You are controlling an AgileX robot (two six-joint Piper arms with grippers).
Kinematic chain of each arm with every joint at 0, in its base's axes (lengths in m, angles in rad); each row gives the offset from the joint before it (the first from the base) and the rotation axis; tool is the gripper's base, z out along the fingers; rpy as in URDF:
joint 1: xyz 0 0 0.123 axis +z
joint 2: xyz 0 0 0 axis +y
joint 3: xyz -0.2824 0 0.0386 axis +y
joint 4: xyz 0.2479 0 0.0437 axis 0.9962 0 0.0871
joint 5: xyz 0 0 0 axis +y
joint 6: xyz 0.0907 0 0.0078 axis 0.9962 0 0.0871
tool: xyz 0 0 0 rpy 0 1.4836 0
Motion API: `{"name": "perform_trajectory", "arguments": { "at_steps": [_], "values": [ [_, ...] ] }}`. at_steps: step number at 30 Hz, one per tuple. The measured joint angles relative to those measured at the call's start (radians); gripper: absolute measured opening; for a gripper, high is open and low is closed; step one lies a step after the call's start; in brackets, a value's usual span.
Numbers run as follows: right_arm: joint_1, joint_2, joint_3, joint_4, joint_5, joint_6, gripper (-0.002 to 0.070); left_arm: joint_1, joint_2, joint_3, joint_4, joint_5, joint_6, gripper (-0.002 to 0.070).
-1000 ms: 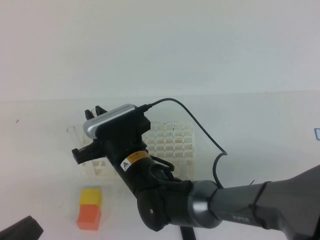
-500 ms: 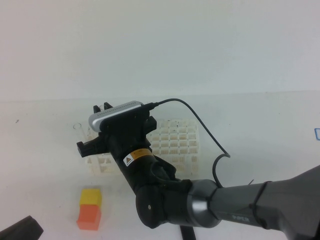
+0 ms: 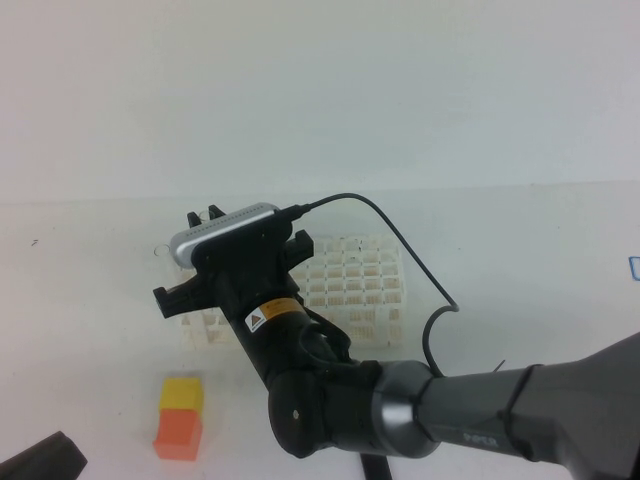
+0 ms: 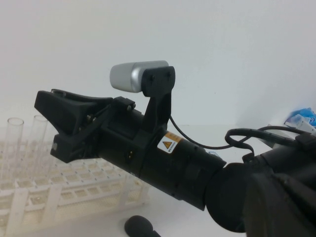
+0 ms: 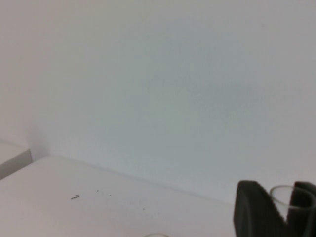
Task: Place the test tubes
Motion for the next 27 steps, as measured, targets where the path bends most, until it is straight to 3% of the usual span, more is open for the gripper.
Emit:
{"name": "perform_trajectory", "arguments": {
  "at_steps": [27],
  "values": [
    [0.013, 0.030, -0.010, 0.004, -0.065, -0.007, 0.0125, 0.002, 0.000, 0.000, 0.000, 0.000, 0.000, -0.0001]
  ]
}}
